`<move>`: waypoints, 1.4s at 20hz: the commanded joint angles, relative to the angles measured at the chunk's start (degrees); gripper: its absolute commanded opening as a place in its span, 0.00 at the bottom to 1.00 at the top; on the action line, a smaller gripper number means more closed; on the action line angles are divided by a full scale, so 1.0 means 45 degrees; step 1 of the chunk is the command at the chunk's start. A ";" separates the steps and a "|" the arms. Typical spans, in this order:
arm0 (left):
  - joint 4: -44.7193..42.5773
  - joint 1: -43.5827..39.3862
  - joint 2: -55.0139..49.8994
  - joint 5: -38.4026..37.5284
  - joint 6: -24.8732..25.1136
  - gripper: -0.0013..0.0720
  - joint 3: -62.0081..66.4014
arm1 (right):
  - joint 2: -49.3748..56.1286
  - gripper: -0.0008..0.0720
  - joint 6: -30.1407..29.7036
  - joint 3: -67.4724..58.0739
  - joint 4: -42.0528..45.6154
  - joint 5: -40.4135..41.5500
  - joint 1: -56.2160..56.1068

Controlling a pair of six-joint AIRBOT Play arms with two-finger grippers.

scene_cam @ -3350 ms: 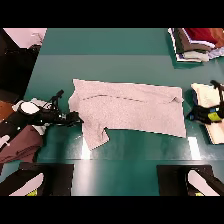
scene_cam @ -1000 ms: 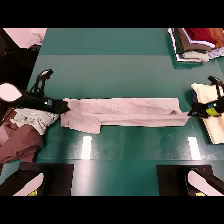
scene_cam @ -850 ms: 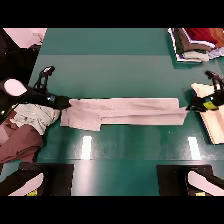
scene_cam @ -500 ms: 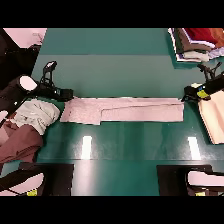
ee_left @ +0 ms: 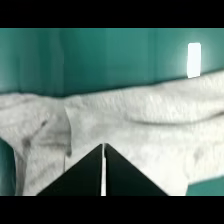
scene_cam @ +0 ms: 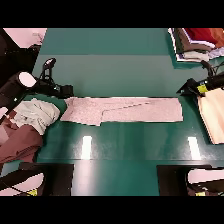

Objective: Fold the shirts.

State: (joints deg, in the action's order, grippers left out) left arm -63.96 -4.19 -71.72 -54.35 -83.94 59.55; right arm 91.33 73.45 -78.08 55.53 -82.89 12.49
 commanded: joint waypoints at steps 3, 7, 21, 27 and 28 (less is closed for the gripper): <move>0.0364 -0.0005 -0.0015 -0.1025 0.0083 0.06 0.0170 | -0.0481 0.90 -0.1331 0.2545 -0.0631 -0.0267 0.1651; 0.0690 -0.0005 -0.0029 -0.0704 0.0083 0.06 0.0165 | 0.0165 0.90 -0.2191 0.3847 -0.1909 0.0155 0.2079; 0.1273 -0.1078 -0.0301 -0.0253 0.0083 0.05 0.0461 | -0.0073 0.03 -0.2934 0.3939 -0.2084 0.0010 0.1112; 0.1355 -0.4095 -0.3434 -0.0131 0.0078 0.05 0.3988 | -0.3133 0.03 -0.1724 0.3934 -0.2108 -0.0053 0.0495; 0.1360 -0.4609 -0.4065 -0.0121 0.0078 0.05 0.4629 | -0.3580 0.03 -0.1545 0.3925 -0.2113 -0.0044 0.0238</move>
State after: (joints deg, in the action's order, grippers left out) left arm -58.00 -18.87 -83.31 -55.20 -83.57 73.08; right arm 80.82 63.99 -60.34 46.17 -83.00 15.57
